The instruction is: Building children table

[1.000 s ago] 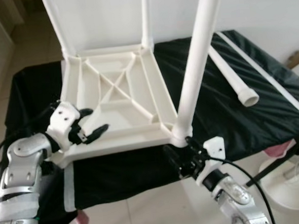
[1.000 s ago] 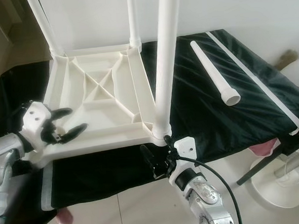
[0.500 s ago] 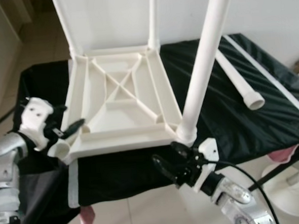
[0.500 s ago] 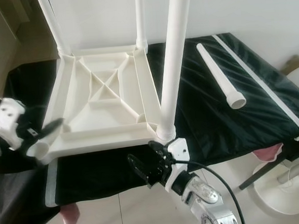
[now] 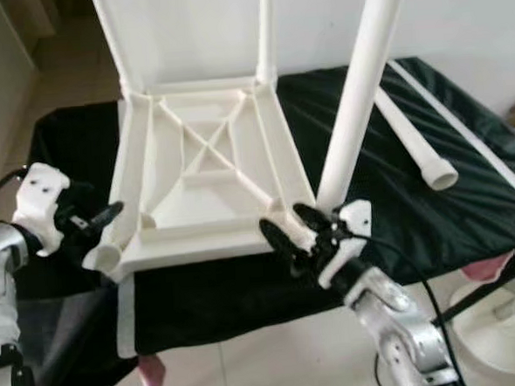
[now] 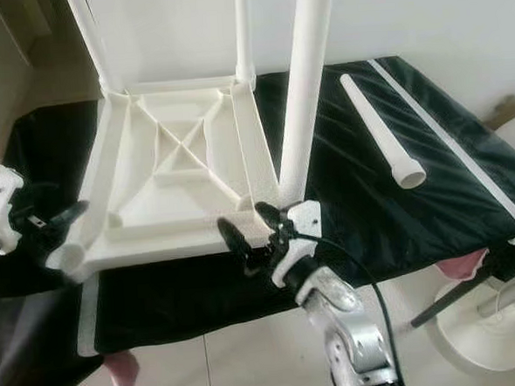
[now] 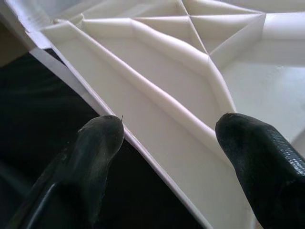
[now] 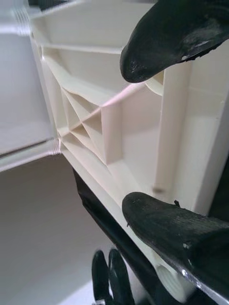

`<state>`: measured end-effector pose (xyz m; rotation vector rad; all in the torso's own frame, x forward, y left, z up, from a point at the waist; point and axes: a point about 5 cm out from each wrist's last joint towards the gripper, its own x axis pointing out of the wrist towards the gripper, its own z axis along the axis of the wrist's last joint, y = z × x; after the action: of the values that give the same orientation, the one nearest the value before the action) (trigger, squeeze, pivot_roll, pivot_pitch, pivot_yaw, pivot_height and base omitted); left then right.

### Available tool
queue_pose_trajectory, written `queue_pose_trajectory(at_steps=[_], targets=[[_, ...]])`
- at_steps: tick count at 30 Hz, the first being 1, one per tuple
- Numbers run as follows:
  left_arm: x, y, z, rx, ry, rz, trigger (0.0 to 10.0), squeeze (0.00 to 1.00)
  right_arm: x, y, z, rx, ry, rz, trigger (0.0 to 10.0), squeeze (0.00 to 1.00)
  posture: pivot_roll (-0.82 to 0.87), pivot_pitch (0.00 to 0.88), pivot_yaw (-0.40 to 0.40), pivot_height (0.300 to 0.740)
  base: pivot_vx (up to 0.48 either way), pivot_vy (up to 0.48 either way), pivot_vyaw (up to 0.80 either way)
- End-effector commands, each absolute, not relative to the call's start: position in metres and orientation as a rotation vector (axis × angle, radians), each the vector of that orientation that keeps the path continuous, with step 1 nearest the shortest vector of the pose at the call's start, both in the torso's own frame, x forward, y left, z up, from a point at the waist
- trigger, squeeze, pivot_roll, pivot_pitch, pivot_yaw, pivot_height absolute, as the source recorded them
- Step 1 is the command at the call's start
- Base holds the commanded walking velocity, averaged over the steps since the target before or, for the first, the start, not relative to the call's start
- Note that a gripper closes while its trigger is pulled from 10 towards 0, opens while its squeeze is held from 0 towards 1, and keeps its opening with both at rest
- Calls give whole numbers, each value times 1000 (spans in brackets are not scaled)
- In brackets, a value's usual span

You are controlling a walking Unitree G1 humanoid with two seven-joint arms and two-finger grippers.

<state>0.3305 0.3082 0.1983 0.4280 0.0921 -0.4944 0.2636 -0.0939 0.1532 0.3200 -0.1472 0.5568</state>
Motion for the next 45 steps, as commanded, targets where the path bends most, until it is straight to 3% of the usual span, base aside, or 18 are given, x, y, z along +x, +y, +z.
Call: queue_pose_trajectory(at_steps=[1,4,8,18,29,45], targets=[[338,329,203,420,5,-46,10000,0,267,-107,150,315,-148,466,10000,0,51,77,-28,740,0,0,0],[339,330,204,425,6,-37,10000,0,268,-111,149,317,-145,442,10000,0,51,77,-28,740,0,0,0],[343,328,202,450,11,-29,10000,0,267,-141,139,302,-120,302,10000,0,40,81,-16,740,0,0,0],[347,326,201,473,16,-3,10000,0,270,-169,126,237,-73,139,10000,0,25,86,-7,740,0,0,0],[358,308,198,540,-3,4,10000,0,265,-145,120,227,-43,218,10000,0,20,80,-4,740,0,0,0],[337,262,159,785,42,-477,10000,0,275,-154,122,217,-55,187,10000,0,23,73,-16,740,0,0,0]])
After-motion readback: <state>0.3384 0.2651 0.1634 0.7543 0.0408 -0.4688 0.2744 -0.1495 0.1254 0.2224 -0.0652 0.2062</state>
